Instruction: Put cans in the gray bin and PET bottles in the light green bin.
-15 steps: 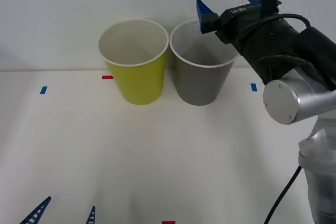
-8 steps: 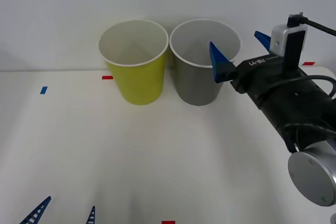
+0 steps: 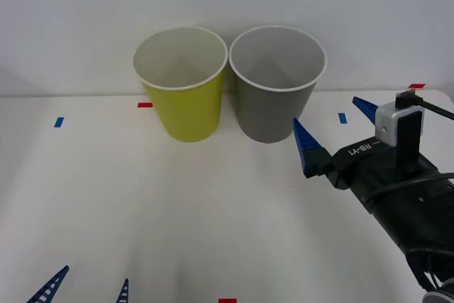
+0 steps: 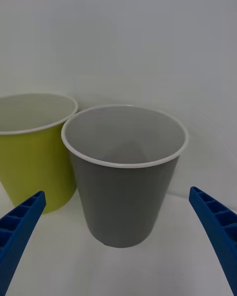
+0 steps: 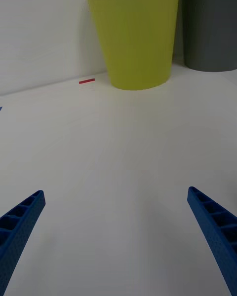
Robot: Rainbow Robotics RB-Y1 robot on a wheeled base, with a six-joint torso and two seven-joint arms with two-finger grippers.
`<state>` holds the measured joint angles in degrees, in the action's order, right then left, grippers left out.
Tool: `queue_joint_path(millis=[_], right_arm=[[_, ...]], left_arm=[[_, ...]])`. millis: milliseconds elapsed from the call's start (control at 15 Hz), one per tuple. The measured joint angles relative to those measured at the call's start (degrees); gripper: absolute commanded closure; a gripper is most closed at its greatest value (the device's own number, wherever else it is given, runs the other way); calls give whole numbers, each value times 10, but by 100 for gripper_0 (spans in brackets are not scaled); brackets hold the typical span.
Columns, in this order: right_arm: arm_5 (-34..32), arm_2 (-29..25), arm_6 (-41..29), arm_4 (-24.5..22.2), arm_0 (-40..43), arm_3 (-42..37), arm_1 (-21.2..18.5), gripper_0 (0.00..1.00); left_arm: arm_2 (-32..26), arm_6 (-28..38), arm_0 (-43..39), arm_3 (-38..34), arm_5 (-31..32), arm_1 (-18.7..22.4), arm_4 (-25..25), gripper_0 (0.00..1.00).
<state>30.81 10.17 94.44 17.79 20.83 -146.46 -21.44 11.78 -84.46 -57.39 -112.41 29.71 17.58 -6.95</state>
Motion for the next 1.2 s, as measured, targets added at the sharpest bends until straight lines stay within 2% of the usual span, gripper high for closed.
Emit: queue_joint_path(millis=[67, 267, 333, 667, 867, 1067, 1200], right_arm=[[-1, 1, 1, 0, 8, -1, -3, 0], [-10, 6, 7, -7, 36, 1, 20, 0], [-31, 11, 8, -20, 40, 12, 24, 0], [-281, 36, -19, -138, 76, 145, 39, 0], [-423, 35, -52, -169, 130, 229, 48, 0], [-492, 20, -64, -184, 218, 261, 66, 0], [-520, 1, -76, -220, 250, 266, 76, 0]], left_arm=[[0, 0, 0, 0, 0, 0, 0, 0], [0, 0, 0, 0, 0, 0, 0, 0], [0, 0, 0, 0, 0, 0, 0, 0], [0, 0, 0, 0, 0, 0, 0, 0], [0, 0, 0, 0, 0, 0, 0, 0], [0, 0, 0, 0, 0, 0, 0, 0], [0, 0, 0, 0, 0, 0, 0, 0]])
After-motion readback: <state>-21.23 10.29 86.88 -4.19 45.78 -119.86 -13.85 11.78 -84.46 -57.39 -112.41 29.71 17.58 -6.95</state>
